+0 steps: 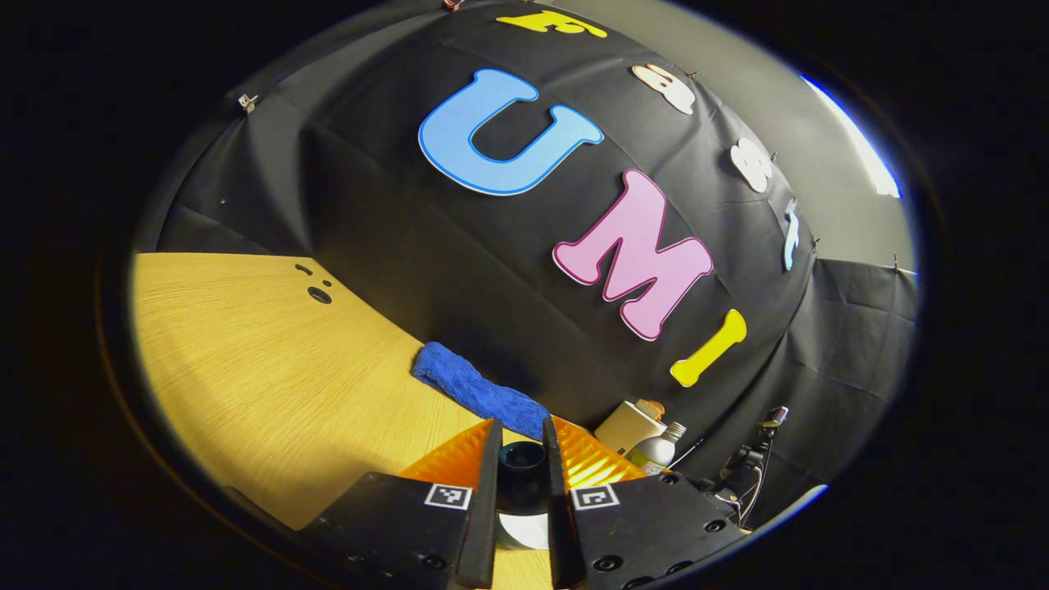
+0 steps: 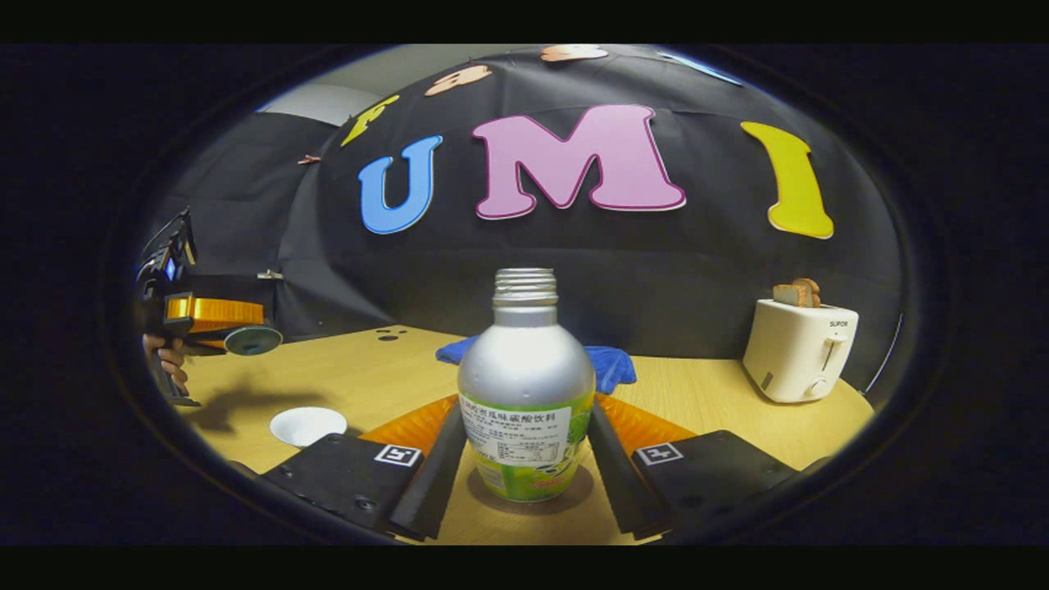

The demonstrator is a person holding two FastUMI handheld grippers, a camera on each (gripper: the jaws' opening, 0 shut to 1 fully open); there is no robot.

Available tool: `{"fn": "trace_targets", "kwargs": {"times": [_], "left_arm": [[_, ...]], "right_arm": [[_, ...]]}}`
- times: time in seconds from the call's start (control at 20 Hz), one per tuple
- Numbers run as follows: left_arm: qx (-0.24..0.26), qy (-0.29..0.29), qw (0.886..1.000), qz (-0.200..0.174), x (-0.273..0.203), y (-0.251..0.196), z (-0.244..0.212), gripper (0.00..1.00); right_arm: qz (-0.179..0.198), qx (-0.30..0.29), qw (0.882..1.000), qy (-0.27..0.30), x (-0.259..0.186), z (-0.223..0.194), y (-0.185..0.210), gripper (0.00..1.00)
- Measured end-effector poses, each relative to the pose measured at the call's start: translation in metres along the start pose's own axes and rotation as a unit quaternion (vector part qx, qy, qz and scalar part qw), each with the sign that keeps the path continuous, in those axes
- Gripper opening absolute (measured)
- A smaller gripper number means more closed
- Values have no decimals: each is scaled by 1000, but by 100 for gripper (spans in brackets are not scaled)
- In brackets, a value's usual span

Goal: Open the teacup lid with one hand, grasp the water bottle and pour water into the teacup with the other hand; after pouring, place the water bottle on the coaster and then close the teacup lid.

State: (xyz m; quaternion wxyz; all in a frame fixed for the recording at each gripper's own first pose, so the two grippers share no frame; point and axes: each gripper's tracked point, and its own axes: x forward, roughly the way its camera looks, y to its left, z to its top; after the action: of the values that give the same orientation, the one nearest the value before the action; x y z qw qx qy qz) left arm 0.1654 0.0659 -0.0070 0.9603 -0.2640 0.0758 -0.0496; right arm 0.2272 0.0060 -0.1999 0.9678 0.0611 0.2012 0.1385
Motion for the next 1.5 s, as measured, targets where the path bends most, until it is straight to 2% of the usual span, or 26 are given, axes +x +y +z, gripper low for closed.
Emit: {"fn": "trace_targets", "kwargs": {"times": [0.3,0.35,0.4,0.65,0.95,1.0,1.1,1.5], "left_arm": [[-1,2,1000,-1,0,-1,-1,30],[-1,2,1000,-1,0,-1,-1,30],[-1,2,1000,0,0,-1,0,30],[-1,4,1000,-1,1,-2,-2,29],[-4,11,1000,-1,2,-3,-6,30],[-3,11,1000,-1,2,-3,-6,30],[-1,11,1000,1,2,-3,-5,30],[11,13,1000,5,2,-8,-7,30]], "right_arm": [[1,8,1000,5,1,-5,-1,80],[1,9,1000,7,1,-5,-1,76],[2,11,1000,10,0,-6,0,81],[-1,23,999,42,-4,-22,1,83],[2,55,997,46,-24,-25,-5,89],[3,55,997,45,-30,-25,-5,86],[3,44,998,36,-42,-23,-7,94],[15,6,1000,2,-74,-15,10,94]]}}
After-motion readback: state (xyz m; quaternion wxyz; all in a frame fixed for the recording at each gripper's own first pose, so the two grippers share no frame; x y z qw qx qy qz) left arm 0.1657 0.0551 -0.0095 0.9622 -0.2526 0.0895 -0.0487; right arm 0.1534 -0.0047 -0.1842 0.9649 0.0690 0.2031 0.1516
